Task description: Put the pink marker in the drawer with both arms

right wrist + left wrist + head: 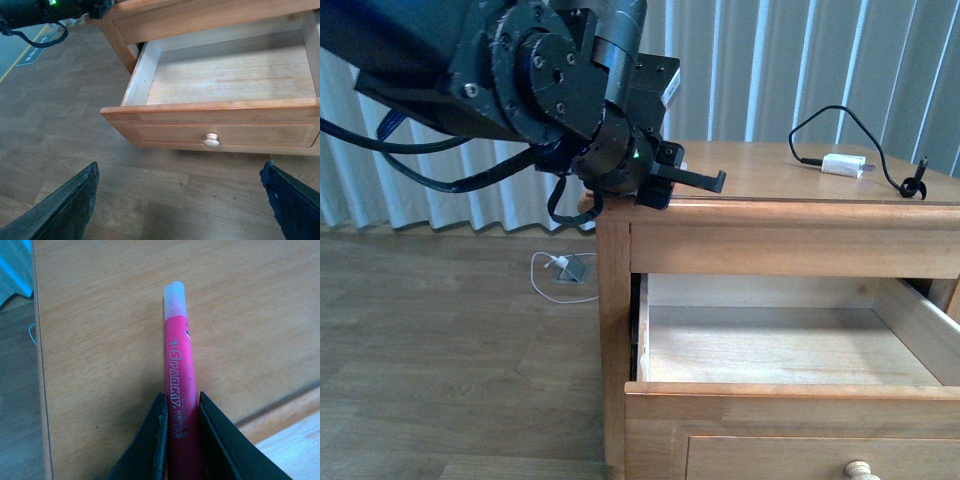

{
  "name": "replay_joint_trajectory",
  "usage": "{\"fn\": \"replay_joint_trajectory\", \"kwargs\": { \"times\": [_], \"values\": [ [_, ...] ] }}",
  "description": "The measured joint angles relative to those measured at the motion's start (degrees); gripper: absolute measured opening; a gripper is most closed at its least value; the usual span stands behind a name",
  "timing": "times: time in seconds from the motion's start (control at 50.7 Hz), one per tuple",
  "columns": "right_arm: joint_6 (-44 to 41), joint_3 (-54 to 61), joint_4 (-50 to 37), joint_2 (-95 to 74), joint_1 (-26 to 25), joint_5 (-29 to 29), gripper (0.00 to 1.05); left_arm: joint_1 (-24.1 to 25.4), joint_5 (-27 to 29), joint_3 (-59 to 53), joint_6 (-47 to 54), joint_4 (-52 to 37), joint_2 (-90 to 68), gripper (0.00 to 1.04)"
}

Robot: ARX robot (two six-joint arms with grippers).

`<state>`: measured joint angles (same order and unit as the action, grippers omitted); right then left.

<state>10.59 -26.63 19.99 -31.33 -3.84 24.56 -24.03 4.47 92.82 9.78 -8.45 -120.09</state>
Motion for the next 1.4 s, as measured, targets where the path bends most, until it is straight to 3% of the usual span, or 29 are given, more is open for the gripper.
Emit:
{"fn": "replay_joint_trajectory", "kwargs": {
  "times": [0.099, 0.237, 0.355, 0.474, 1.164, 1.302, 1.401],
  "values": [
    [0.0, 0.0, 0.0, 0.0, 0.0, 0.0, 0.96, 0.3, -4.9, -5.3, 3.0, -3.5, 3.0, 0.15],
    [0.0, 0.0, 0.0, 0.0, 0.0, 0.0, 0.96, 0.4, -17.0, -14.3, 5.3, -8.7, 8.8, 0.15],
    [0.0, 0.0, 0.0, 0.0, 0.0, 0.0, 0.96, 0.2, -30.4, -22.2, 8.3, -8.0, 17.2, 0.15],
    [0.0, 0.0, 0.0, 0.0, 0.0, 0.0, 0.96, -0.3, -36.0, -26.4, 11.7, -6.4, 21.7, 0.15],
    [0.0, 0.0, 0.0, 0.0, 0.0, 0.0, 0.96, -2.0, -27.4, -20.6, 10.9, -9.6, 4.2, 0.15],
    [0.0, 0.0, 0.0, 0.0, 0.0, 0.0, 0.96, -2.3, -24.9, -20.6, 9.4, -12.7, 4.1, 0.38],
    [0.0, 0.0, 0.0, 0.0, 0.0, 0.0, 0.96, -2.3, -20.1, -22.3, 8.7, -15.5, 5.5, 0.56]
  ]
}}
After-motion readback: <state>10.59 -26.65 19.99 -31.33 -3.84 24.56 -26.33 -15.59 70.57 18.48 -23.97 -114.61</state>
